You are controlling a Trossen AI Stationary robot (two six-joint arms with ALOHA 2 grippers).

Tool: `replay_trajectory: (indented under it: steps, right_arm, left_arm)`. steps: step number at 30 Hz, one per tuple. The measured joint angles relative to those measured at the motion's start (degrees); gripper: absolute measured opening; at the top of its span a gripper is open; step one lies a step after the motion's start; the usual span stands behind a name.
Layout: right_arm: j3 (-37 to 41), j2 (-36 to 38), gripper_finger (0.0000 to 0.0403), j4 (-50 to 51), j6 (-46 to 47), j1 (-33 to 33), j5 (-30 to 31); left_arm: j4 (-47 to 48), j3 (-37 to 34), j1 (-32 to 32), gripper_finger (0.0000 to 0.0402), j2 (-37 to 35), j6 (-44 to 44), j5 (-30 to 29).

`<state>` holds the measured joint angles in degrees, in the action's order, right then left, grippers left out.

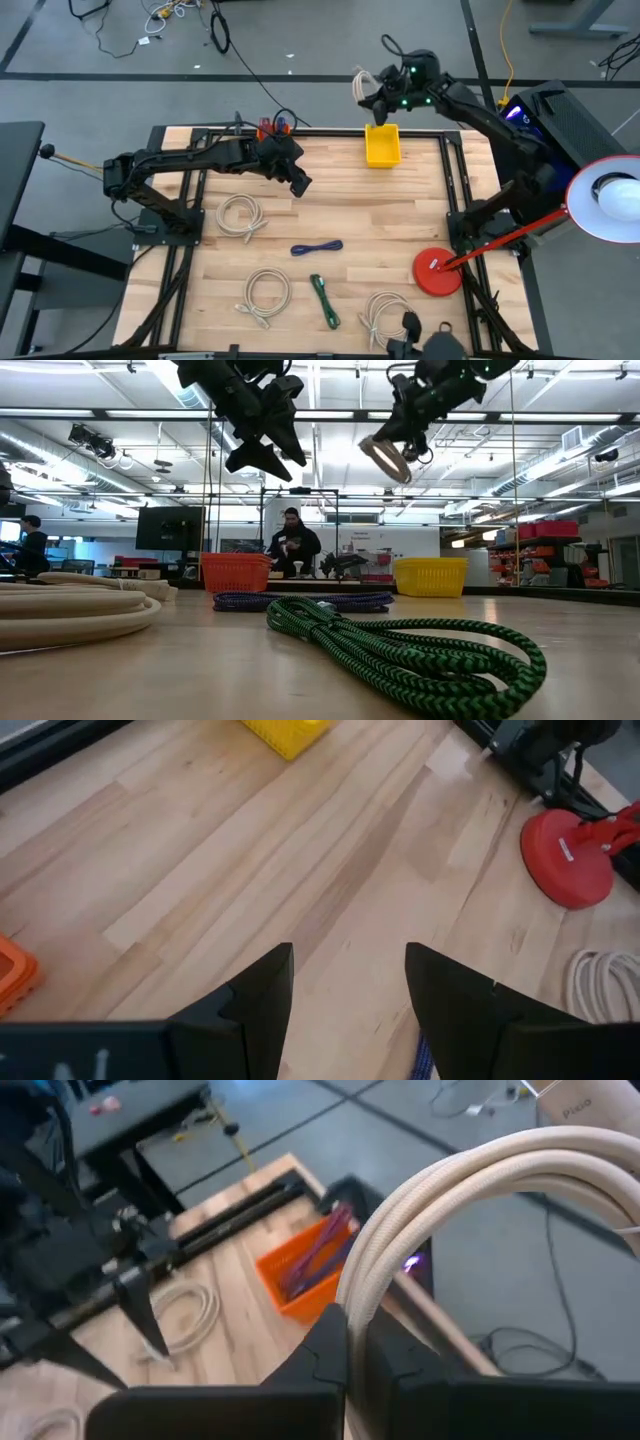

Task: Pick & Place USB Port
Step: Put the brown HDMI cable into the yellow bin

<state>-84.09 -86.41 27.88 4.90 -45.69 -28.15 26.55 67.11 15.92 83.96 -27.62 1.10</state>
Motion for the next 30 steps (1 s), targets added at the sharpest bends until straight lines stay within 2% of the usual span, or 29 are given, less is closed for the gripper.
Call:
replay_trajectory:
  steps: [3,11,15,22,27,30]
  right_arm:
    - [4.4,-0.2,0.0005,-5.0,2.1,0.0,-3.7]
    - [17.8,2.9,0.0005,-20.0,10.3,0.0,-4.6]
    - [22.4,6.0,0.0005,-19.3,10.3,-1.2,-2.9]
    - [29.6,11.8,0.0005,-19.4,11.2,-4.2,-4.1]
    - [32.2,14.0,0.0005,-18.7,11.5,-4.2,-4.9]
    - [32.5,13.9,0.0005,-15.3,10.0,-3.4,-2.0]
  left_arm:
    - [0.0,0.0,0.0,0.0199,0.0,-0.2,0.0]
    - [0.2,0.0,0.0,0.0199,0.0,-0.3,0.0]
    - [0.4,0.0,0.0,0.0199,0.0,-0.2,0.6]
    - [0.4,0.0,0.0,0.0199,0.0,0.1,0.6]
    - [0.4,0.0,0.0,0.0199,0.0,0.3,0.6]
    - [0.4,0.0,0.0,0.0199,0.0,0.3,0.6]
